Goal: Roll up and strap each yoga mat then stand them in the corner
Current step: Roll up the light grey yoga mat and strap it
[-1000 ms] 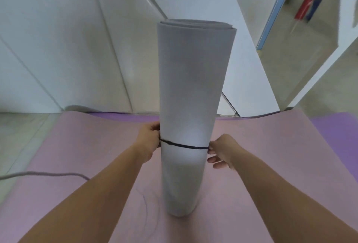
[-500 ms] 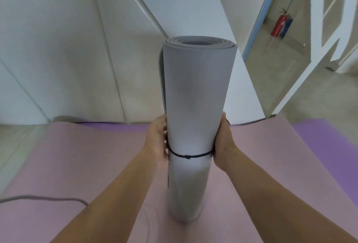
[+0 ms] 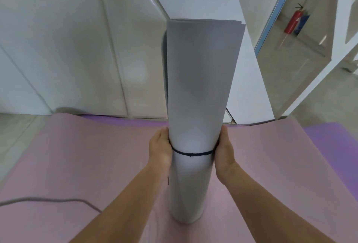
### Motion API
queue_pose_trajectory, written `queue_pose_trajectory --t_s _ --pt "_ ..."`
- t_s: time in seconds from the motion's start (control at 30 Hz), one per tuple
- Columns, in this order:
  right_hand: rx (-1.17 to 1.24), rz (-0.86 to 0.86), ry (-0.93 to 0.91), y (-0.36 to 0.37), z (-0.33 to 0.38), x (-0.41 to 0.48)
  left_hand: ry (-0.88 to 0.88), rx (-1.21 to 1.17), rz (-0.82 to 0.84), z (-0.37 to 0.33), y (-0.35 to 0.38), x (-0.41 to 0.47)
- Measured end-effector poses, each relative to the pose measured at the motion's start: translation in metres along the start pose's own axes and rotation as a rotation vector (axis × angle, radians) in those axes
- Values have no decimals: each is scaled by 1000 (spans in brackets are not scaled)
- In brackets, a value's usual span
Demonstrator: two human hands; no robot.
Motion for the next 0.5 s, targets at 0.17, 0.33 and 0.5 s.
queue_pose_trajectory --t_s 0.17,0.33,0.5 --pt "46 154 1 13 91 -5 -226 -68 185 -74 17 -53" --pt "21 280 -26 28 209 -14 -245 36 185 -155 19 -100" --pt "-491 447 165 29 259 -38 -154 296 239 -220 37 -143"
Point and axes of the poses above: each hand's wrist, its own x-axis towards the middle knuckle, its own y-axis out of the palm, z = x × y, the point moved 5 cm from there along x, towards the middle knuckle, and after that the axes turned 8 degrees about -y, right-handed, at the moved point
